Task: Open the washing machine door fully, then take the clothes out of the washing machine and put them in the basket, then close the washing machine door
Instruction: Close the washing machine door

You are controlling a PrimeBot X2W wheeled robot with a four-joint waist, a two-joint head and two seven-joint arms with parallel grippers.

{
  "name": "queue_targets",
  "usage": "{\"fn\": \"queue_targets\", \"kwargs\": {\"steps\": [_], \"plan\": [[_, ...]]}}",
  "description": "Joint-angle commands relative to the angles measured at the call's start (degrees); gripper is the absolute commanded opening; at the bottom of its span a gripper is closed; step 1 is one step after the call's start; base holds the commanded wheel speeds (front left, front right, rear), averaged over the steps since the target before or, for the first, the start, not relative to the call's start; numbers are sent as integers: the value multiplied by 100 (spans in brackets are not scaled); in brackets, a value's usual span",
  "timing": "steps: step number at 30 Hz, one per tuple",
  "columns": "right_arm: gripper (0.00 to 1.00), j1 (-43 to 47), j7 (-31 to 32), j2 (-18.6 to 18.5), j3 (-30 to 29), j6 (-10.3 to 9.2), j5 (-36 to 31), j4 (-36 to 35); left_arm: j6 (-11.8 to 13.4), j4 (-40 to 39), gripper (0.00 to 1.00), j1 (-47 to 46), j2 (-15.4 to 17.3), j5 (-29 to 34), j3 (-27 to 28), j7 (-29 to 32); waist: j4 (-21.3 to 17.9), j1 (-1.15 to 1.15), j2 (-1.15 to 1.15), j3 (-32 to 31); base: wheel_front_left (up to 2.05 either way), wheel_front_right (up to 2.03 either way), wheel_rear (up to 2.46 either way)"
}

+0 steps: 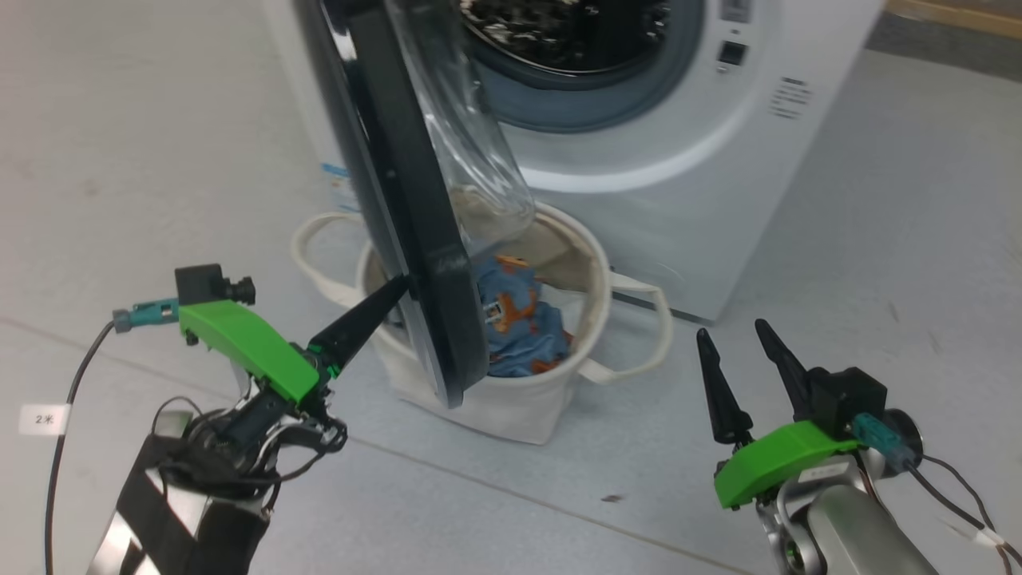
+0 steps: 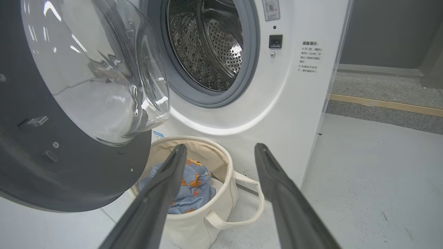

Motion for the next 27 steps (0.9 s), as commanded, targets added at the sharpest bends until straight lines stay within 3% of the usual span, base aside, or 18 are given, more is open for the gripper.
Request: {"fn": "queue_targets", "kwargs": {"steps": [1,11,19,26,27], "plan": [[100,-68,-67,32,68,5,-33,-202,-41,-169,0,-344,44,-62,204,-84,-262,0,0,51,0,0,0],[100,-135,-70,153,-90,5,-70,-373,-41,-90,0,-641,82,-69,178,-444,-1204,0,0,275,0,0,0],[100,-131,-70,272,-238,5,-127,-531,-41,-9,0,-905,379,-6,272,-825,-1958,0,0,473,0,0,0],[100,-114,-71,316,-377,5,-158,-590,-41,-28,0,-970,650,3,277,-1062,-2142,0,0,535,0,0,0],[100,-111,-71,321,-388,5,-160,-598,-41,-41,14,-968,687,26,249,-1095,-2136,0,0,533,0,0,0]]}}
